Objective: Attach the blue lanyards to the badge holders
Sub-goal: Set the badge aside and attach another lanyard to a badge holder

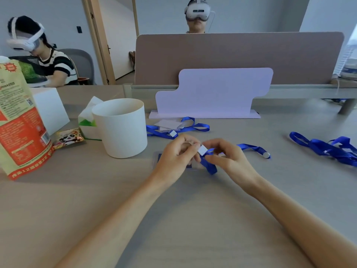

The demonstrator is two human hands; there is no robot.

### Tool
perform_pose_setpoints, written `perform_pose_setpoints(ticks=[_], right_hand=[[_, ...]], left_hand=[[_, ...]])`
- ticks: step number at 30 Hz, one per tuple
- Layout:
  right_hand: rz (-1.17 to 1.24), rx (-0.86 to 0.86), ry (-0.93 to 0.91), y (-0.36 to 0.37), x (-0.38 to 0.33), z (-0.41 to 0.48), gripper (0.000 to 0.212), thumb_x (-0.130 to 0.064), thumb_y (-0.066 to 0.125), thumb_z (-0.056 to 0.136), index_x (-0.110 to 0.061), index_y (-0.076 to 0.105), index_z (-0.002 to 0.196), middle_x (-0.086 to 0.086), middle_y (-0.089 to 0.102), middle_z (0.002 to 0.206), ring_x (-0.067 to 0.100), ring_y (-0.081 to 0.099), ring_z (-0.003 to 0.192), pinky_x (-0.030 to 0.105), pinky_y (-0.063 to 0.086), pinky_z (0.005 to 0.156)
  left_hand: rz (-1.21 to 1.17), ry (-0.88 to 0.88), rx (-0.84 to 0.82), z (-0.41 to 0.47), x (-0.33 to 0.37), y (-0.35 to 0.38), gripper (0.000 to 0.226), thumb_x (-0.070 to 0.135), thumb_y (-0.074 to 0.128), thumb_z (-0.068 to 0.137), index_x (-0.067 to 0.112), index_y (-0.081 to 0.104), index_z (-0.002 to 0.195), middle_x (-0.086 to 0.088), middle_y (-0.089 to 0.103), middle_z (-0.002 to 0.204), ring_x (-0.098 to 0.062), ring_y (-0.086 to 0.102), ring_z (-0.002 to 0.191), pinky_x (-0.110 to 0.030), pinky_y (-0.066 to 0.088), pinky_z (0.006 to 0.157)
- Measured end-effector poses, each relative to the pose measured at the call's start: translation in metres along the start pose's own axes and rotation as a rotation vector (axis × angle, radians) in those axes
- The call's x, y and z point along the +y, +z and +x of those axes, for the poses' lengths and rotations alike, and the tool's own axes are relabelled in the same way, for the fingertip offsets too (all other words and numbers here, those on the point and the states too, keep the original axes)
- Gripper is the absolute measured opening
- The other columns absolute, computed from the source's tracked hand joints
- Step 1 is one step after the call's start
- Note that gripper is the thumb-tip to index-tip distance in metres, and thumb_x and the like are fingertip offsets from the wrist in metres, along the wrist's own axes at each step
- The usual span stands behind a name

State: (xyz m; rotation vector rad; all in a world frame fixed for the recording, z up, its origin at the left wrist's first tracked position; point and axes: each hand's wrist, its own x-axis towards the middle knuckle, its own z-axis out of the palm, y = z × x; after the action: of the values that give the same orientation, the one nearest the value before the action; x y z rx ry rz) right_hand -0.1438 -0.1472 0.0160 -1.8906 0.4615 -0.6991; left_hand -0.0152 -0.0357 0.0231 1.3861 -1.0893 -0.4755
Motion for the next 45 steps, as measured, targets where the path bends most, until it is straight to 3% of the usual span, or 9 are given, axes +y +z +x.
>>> perform_pose_setpoints(ticks=[5, 12, 16, 20, 24, 27, 34, 40, 45], right_hand=[[-0.204, 0.060, -0.093, -0.005, 0.002, -0.001, 0.017, -0.018, 0.065, 0.089, -0.020, 0.067, 0.073, -0.021, 0.062, 0.068, 0.000, 0.046, 0.066, 0.009, 0.035, 0.062], [-0.297, -0.003, -0.080, -0.003, 0.003, -0.002, 0.010, -0.031, 0.061, 0.092, -0.037, 0.063, 0.100, -0.042, 0.056, 0.090, -0.010, 0.046, 0.094, 0.007, 0.034, 0.077], [-0.334, 0.036, -0.167, 0.001, 0.008, 0.000, 0.046, -0.033, 0.064, 0.090, -0.034, 0.048, 0.133, -0.015, 0.055, 0.102, 0.003, 0.047, 0.102, 0.006, 0.034, 0.083], [-0.375, 0.056, -0.236, -0.004, 0.008, 0.004, 0.009, -0.023, 0.064, 0.092, -0.019, 0.068, 0.097, -0.007, 0.052, 0.099, 0.012, 0.048, 0.104, 0.011, 0.034, 0.087], [-0.245, 0.076, -0.202, -0.016, 0.002, 0.003, 0.008, -0.010, 0.058, 0.093, -0.012, 0.062, 0.086, 0.000, 0.067, 0.088, 0.018, 0.063, 0.088, 0.034, 0.050, 0.086], [-0.169, 0.013, -0.117, -0.015, -0.001, 0.000, 0.014, -0.006, 0.054, 0.093, -0.018, 0.061, 0.088, -0.006, 0.067, 0.067, 0.024, 0.063, 0.065, 0.049, 0.053, 0.073], [-0.249, 0.012, -0.099, -0.010, -0.003, 0.000, 0.009, -0.026, 0.066, 0.091, -0.020, 0.072, 0.087, -0.004, 0.070, 0.069, 0.004, 0.051, 0.051, 0.018, 0.038, 0.048], [-0.318, -0.004, 0.024, -0.018, 0.000, 0.001, 0.011, -0.010, 0.060, 0.087, -0.013, 0.063, 0.077, -0.002, 0.072, 0.067, -0.001, 0.050, 0.048, 0.008, 0.035, 0.050], [-0.179, -0.048, 0.108, -0.014, -0.001, 0.001, 0.009, -0.009, 0.057, 0.089, -0.014, 0.063, 0.084, -0.004, 0.077, 0.079, 0.015, 0.035, 0.040, 0.022, 0.034, 0.040]], left_hand=[[0.038, -0.016, 0.108, 0.001, -0.005, -0.006, 0.012, 0.014, 0.055, 0.095, 0.016, 0.061, 0.084, 0.011, 0.053, 0.056, -0.001, 0.048, 0.054, -0.009, 0.037, 0.055], [-0.045, -0.066, 0.129, 0.006, -0.004, -0.011, 0.014, 0.017, 0.054, 0.096, 0.017, 0.061, 0.084, 0.002, 0.065, 0.067, -0.007, 0.045, 0.055, -0.016, 0.037, 0.055], [-0.039, -0.041, 0.105, 0.003, -0.003, -0.007, 0.013, 0.014, 0.053, 0.096, 0.013, 0.060, 0.086, 0.004, 0.064, 0.063, -0.003, 0.046, 0.050, -0.012, 0.036, 0.051], [-0.024, -0.042, 0.108, 0.002, -0.004, -0.007, 0.013, 0.015, 0.055, 0.095, 0.014, 0.062, 0.084, 0.007, 0.060, 0.059, -0.003, 0.046, 0.052, -0.012, 0.037, 0.053], [0.085, -0.050, 0.134, 0.002, -0.008, -0.004, 0.012, 0.020, 0.061, 0.091, 0.014, 0.065, 0.081, 0.013, 0.056, 0.058, -0.002, 0.047, 0.057, -0.013, 0.039, 0.060], [0.179, -0.046, 0.123, 0.004, -0.015, -0.004, 0.012, 0.032, 0.062, 0.085, 0.021, 0.064, 0.080, 0.001, 0.067, 0.078, -0.019, 0.057, 0.071, -0.038, 0.049, 0.074], [0.434, 0.015, 0.005, 0.007, -0.027, -0.010, 0.008, 0.036, 0.065, 0.086, 0.032, 0.065, 0.080, 0.019, 0.057, 0.066, -0.005, 0.049, 0.064, -0.027, 0.040, 0.064], [0.995, 0.051, -0.213, 0.006, -0.037, -0.025, 0.068, 0.050, 0.053, 0.091, 0.024, 0.027, 0.148, 0.008, 0.042, 0.146, -0.011, 0.035, 0.134, -0.027, 0.028, 0.108], [1.055, -0.071, -0.298, 0.010, -0.041, -0.033, 0.075, 0.062, 0.046, 0.088, 0.028, 0.020, 0.150, 0.006, 0.034, 0.152, -0.015, 0.030, 0.139, -0.033, 0.028, 0.113]])
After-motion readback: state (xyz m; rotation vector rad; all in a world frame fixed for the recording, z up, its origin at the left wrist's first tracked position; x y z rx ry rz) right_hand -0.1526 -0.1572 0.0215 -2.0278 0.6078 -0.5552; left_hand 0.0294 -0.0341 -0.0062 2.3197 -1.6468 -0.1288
